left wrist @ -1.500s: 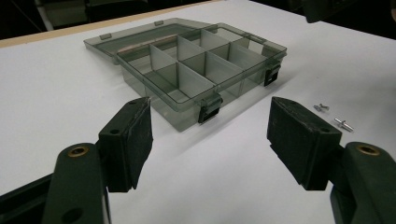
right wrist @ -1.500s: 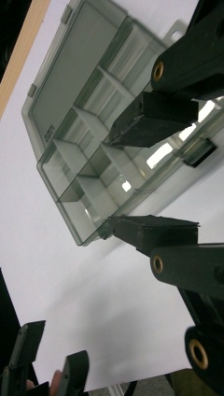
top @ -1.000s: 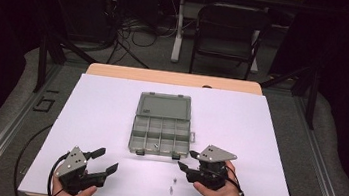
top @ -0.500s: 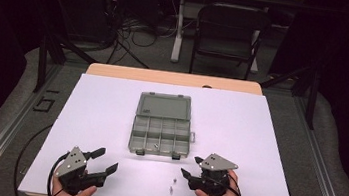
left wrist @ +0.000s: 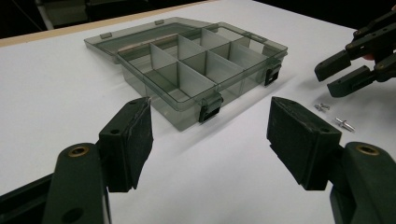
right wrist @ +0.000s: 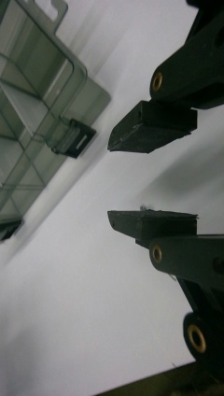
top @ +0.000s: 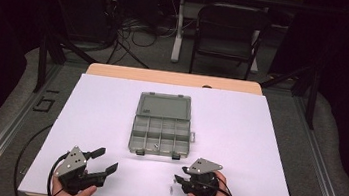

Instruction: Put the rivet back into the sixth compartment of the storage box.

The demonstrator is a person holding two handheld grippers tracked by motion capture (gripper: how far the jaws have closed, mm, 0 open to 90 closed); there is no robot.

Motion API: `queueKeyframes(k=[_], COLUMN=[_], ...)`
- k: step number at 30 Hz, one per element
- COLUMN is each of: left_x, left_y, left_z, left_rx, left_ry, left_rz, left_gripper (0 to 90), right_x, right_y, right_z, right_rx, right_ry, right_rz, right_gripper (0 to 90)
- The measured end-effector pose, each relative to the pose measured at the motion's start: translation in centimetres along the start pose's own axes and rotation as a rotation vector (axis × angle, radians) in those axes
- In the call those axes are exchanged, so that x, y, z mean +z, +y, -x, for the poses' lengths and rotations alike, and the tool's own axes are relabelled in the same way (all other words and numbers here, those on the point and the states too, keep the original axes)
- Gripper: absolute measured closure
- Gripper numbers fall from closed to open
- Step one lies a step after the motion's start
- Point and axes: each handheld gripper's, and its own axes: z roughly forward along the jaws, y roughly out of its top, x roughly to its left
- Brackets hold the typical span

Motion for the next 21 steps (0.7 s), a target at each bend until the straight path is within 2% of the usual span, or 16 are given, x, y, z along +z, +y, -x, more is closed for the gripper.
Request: queueKeyframes(k=[10, 15, 17, 18, 21], left_x=[0.1, 0.1, 0.1, 0.0, 0.0], left_y=[0.0, 0.0, 0.0, 0.0, 0.0], left_z=[0.0, 0.0, 0.0, 0.0, 0.0], left_rx=[-0.002, -0.001, -0.002, -0.003, -0.001], left_ry=[0.001, 0.002, 0.002, 0.002, 0.003], left_rz=[0.004, 0.003, 0.002, 0.002, -0.001], left_gripper=[31.4, 31.5, 31.6, 31.6, 31.6], right_x=[0.8, 1.3, 1.6, 1.6, 1.6], right_y=[-0.1, -0.2, -0.3, -0.2, -0.2], right_z=[-0.9, -1.2, -1.2, -1.2, -1.2], right_rx=[-0.027, -0.039, -0.035, -0.042, -0.048], right_ry=[0.043, 0.047, 0.043, 0.043, 0.037], right_rz=[-0.037, -0.053, -0.034, -0.059, -0.059], right_gripper=[64.5, 65.9, 66.9, 68.2, 69.7])
